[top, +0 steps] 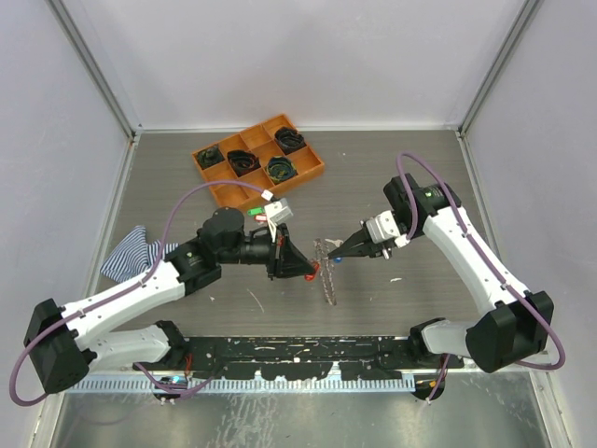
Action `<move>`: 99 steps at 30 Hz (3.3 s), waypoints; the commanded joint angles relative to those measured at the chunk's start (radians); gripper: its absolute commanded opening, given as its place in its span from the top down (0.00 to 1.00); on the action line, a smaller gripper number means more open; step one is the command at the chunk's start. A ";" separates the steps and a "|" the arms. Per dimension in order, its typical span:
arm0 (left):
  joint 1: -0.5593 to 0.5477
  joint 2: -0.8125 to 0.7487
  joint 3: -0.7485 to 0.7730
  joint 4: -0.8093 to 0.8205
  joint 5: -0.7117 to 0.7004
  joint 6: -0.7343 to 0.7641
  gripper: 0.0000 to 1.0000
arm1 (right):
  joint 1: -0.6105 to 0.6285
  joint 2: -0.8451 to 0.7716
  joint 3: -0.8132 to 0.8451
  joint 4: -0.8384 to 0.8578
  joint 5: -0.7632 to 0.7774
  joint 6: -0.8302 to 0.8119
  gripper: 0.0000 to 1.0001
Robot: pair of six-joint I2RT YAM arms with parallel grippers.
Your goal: Remove the keys from the keyring
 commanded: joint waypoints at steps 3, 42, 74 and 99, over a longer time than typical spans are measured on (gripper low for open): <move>0.004 -0.022 -0.045 0.130 0.040 -0.017 0.95 | -0.008 -0.001 0.027 0.066 -0.064 0.156 0.99; -0.227 -0.106 -0.209 0.566 -0.454 0.614 0.63 | 0.047 -0.032 0.038 0.246 0.032 0.509 0.99; -0.227 -0.069 -0.115 0.351 -0.428 0.540 1.00 | 0.074 -0.031 0.063 0.257 0.091 0.549 0.99; -0.148 0.304 0.848 -1.089 -0.337 0.546 1.00 | 0.121 -0.067 0.118 0.460 0.170 1.010 0.46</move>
